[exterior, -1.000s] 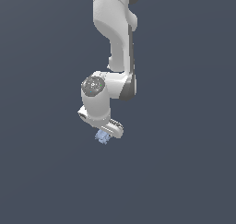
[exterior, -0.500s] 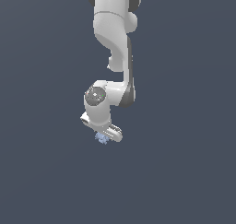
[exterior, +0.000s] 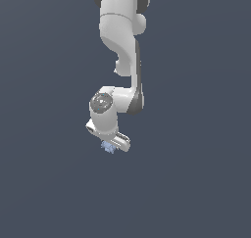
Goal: Pick up the object and move it to a goal position.
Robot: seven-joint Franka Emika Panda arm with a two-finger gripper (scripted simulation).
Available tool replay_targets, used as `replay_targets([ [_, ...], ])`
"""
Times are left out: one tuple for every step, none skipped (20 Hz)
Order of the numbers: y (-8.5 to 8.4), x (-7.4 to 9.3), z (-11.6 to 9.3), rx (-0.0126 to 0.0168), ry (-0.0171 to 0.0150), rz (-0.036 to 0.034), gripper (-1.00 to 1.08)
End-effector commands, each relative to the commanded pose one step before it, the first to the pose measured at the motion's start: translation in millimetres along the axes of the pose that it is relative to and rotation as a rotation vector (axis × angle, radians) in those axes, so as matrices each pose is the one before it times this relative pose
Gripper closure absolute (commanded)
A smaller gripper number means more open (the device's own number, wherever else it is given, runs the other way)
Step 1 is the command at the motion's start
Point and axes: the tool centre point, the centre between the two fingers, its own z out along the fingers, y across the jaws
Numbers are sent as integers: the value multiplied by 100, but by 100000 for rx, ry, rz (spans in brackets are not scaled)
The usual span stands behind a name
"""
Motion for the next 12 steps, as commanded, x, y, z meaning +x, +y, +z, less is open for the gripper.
replay_targets([
  [21,15,29,-18,12,28,108],
  [0,0,0,0,0,0,108],
  [-3,-6,-24,0,0,0,108],
  [-8,-9,-26,0,0,0,108],
  [-23,-26,-79,0,0,0,108],
  [-38,-43,-132,0,0,0,108],
  [-54,-60,-185,0,0,0,108],
  [-69,-77,-239,0,0,0,108],
  [-85,-95,-293,0,0,0,108],
  [-101,-113,-348,0,0,0,108],
  [-117,-130,-404,0,0,0,108],
  [-134,-148,-461,0,0,0,108],
])
